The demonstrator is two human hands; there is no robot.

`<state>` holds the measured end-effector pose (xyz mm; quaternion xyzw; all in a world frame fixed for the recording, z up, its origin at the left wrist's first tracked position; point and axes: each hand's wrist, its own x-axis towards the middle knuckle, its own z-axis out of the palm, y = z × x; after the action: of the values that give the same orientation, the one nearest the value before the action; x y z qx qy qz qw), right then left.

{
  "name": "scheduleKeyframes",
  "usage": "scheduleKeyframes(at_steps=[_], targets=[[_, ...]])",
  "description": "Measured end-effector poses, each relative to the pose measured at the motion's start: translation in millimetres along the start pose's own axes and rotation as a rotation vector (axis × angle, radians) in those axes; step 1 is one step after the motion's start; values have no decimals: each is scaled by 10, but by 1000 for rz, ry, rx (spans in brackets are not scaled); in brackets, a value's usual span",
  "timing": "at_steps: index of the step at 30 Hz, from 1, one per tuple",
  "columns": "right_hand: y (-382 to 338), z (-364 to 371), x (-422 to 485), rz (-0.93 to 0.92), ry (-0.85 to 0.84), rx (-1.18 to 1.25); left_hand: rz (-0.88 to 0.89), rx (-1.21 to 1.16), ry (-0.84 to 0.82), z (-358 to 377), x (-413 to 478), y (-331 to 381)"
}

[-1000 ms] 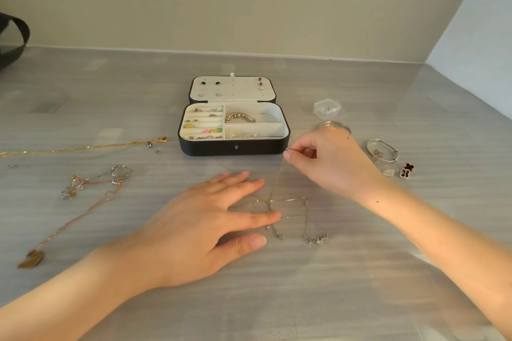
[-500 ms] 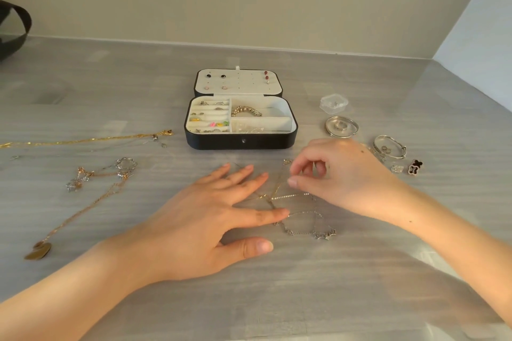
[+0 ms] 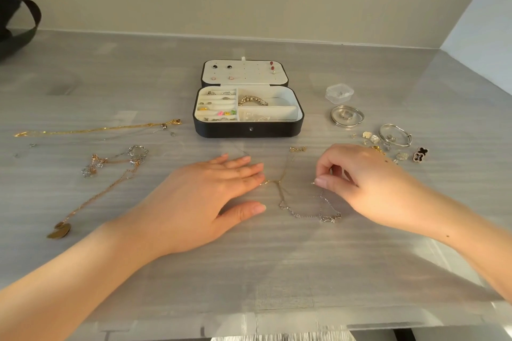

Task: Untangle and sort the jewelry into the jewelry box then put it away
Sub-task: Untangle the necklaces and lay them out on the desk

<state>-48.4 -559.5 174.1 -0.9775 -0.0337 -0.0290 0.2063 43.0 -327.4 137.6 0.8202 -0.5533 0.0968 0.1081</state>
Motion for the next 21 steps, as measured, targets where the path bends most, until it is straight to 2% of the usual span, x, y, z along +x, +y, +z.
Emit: scheduleKeyframes(at_steps=[7, 13, 17, 21], targets=[[-5, -11, -29, 34, 3, 153, -58, 34, -23, -50, -129, 9], [-37, -12, -3, 85, -30, 161, -60, 7, 3, -54, -134, 19], [-30, -55, 52, 176, -35, 70, -37, 0, 30, -39, -130, 15], [-51, -93, 135, 162, 126, -187, -27, 1, 61, -22, -131, -3]])
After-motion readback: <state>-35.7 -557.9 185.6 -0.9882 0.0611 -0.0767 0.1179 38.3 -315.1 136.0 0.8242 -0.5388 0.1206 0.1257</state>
